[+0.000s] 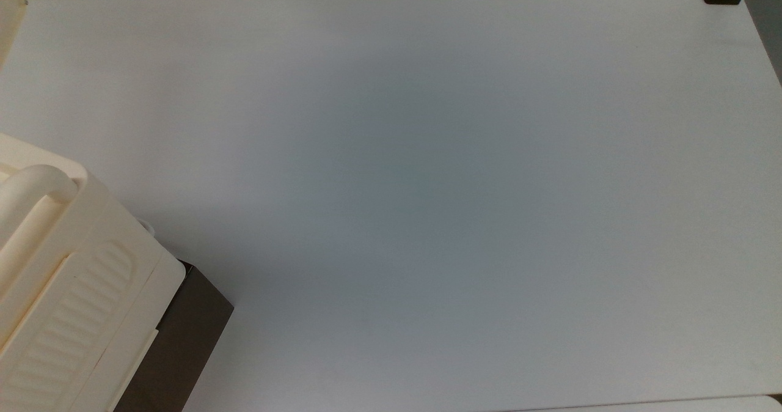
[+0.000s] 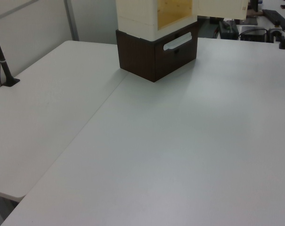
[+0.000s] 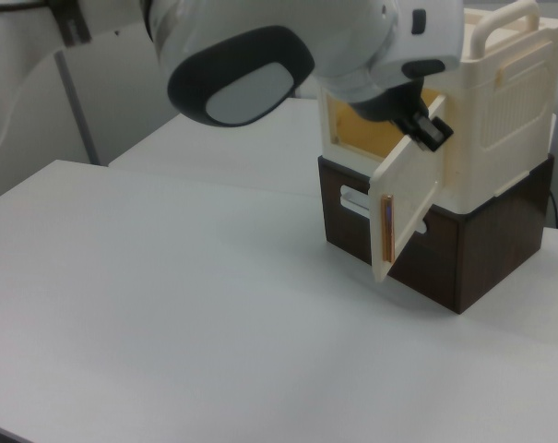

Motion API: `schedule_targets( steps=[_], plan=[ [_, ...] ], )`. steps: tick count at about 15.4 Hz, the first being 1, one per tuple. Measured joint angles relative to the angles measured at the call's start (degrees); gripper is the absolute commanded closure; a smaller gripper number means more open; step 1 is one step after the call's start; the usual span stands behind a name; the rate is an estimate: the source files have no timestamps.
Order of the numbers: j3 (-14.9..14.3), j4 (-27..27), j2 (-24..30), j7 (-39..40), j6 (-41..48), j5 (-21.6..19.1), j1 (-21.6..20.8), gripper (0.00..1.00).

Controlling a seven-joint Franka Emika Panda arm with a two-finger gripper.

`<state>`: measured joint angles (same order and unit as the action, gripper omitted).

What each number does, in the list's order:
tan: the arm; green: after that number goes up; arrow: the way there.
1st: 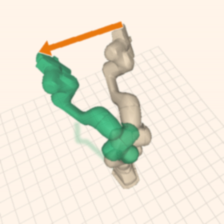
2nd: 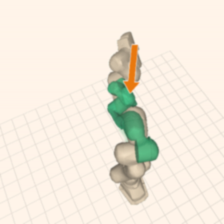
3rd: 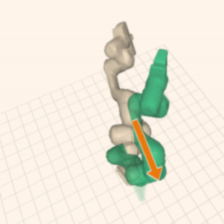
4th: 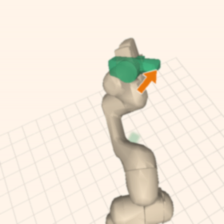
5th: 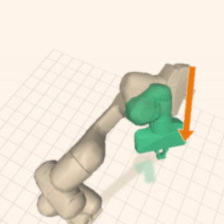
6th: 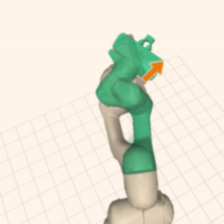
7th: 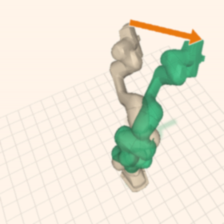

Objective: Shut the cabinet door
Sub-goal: 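Push the open door with the gripper, swinging it toward the cabinet front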

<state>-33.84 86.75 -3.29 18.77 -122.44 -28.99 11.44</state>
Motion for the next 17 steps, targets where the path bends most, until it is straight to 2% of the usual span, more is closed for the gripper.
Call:
schedule_targets(
  steps=[3, 7, 9, 14, 17],
  plan=[
    [0.0, 0.65, -1.03, 1.38, -0.01, 2.13, 0.2, 1.0],
    [0.04, 1.34, -1.86, 3.95, -0.01, 8.59, 0.16, 1.0],
    [0.22, 1.53, -2.63, 4.93, -0.01, 10.22, -0.14, 1.0],
    [1.06, 2.07, -4.88, 5.05, -0.01, 10.72, -1.71, 1.0],
    [2.15, 2.22, -5.45, 5.05, -0.01, 9.71, -2.1, 1.0]
  ],
)
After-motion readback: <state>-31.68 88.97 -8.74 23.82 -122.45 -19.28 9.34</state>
